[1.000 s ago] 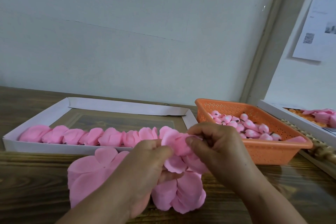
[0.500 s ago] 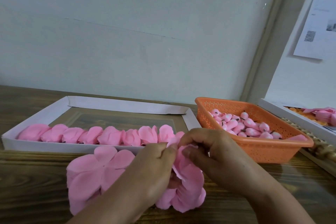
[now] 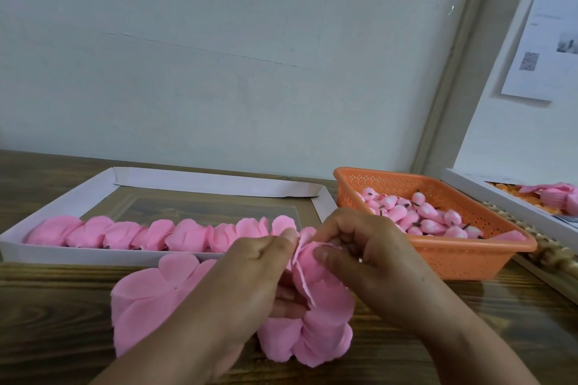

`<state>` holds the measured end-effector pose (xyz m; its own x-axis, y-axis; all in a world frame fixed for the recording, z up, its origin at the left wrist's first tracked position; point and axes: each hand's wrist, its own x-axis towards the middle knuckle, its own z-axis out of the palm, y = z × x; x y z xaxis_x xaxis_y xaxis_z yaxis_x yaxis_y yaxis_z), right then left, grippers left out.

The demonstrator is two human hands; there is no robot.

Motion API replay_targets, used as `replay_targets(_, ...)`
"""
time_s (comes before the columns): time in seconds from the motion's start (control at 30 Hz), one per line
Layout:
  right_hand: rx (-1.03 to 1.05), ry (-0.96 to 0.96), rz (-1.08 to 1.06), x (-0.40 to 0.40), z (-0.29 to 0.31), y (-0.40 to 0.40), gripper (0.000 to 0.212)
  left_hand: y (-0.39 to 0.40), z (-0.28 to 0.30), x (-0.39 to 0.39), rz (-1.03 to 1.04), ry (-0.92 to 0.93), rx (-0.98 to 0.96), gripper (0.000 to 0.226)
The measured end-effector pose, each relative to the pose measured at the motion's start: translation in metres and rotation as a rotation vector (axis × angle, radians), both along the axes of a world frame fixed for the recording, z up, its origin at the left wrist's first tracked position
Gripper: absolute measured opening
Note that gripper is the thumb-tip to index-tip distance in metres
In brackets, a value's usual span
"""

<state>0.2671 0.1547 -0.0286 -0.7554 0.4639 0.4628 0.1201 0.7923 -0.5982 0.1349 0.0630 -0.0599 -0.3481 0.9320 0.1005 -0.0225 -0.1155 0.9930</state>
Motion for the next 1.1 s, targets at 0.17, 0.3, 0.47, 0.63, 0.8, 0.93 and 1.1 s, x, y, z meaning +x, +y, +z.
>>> replay_targets(0.17,0.028,-0.058,0.027,0.000,0.000,0.000,0.032,-0.001,-0.002,-0.002,-0.046,0.073,-0.002,0.035)
replay_targets(0.3,0.040,-0.100,0.009,0.000,0.003,-0.003,0.020,0.001,-0.002,0.000,-0.050,0.038,-0.032,0.030)
replay_targets(0.47,-0.085,0.009,-0.131,-0.004,0.000,0.000,0.022,-0.001,0.000,0.004,-0.093,0.026,-0.016,0.070)
replay_targets(0.63,-0.111,0.051,-0.199,-0.010,-0.004,0.000,0.017,0.001,-0.002,0.012,0.075,0.288,-0.066,0.019)
replay_targets(0.8,-0.121,0.011,-0.180,-0.009,-0.003,0.004,0.018,0.001,-0.001,0.011,0.115,-0.153,-0.138,0.032)
replay_targets(0.93,-0.103,-0.045,-0.098,-0.004,-0.002,0.005,0.021,-0.006,-0.002,0.006,0.017,-0.286,-0.120,0.035)
replay_targets(1.1,0.088,-0.032,-0.122,-0.005,-0.003,0.001,0.016,0.001,-0.002,0.006,0.121,-0.109,-0.095,0.031)
